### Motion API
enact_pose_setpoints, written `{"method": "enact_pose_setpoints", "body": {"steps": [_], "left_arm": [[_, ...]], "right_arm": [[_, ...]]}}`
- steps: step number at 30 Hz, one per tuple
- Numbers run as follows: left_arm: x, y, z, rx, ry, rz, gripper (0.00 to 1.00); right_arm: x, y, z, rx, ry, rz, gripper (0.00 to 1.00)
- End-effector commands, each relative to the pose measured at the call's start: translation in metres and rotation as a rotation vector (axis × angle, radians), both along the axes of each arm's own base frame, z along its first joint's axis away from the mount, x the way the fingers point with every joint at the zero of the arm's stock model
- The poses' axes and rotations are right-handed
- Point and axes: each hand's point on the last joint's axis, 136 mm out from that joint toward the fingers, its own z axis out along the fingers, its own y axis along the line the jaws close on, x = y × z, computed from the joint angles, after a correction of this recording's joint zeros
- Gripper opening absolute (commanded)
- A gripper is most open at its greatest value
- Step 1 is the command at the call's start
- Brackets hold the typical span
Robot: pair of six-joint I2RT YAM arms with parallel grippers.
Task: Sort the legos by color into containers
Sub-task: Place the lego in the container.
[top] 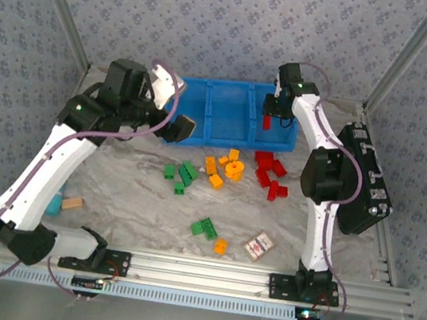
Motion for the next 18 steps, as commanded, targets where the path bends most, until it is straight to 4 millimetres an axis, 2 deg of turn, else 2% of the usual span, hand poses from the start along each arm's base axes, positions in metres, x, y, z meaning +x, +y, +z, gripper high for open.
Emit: {"method": "enact_pose_setpoints", "body": {"steps": [1, 4, 6, 8, 10, 11, 13, 17, 18], "left_arm": [[-0.007, -0.011, 0.007, -0.003, 0.027, -0.054, 1.00], [-0.006, -0.014, 0.002, 0.026, 0.023, -0.065, 1.00], [-0.007, -0.016, -0.001, 0.029, 0.028, -0.071, 1.00], [-0.007, -0.017, -0.008, 0.036, 0.046, -0.077, 1.00], [-0.007, -0.018, -0.018, 0.052, 0.065, -0.083, 1.00], [-0.006, -0.018, -0.023, 0.062, 0.070, -0.091, 1.00], [-0.003, -0.019, -0.030, 0.076, 0.069, -0.097, 1.00], [0.000, -0.027, -0.033, 0.057, 0.081, -0.118, 1.00], [-0.001, -0.028, -0.033, 0.051, 0.085, -0.124, 1.00]], "right_arm": [[0.000, 0.004, -0.004, 0.061, 0.030, 0.025, 0.42], [-0.009, 0.014, 0.009, 0.017, -0.005, 0.070, 0.46], [-0.023, 0.025, 0.028, 0.019, -0.026, 0.116, 0.51], [-0.043, 0.037, 0.047, 0.028, -0.049, 0.157, 0.58], [-0.068, 0.047, 0.056, 0.031, -0.067, 0.195, 0.67], [-0.081, 0.052, 0.057, 0.033, -0.076, 0.223, 0.75], [-0.106, 0.065, 0.051, 0.031, -0.087, 0.288, 0.83], [-0.151, 0.088, 0.022, -0.002, -0.052, 0.420, 0.99], [-0.160, 0.091, 0.014, -0.016, -0.033, 0.438, 0.99]]}}
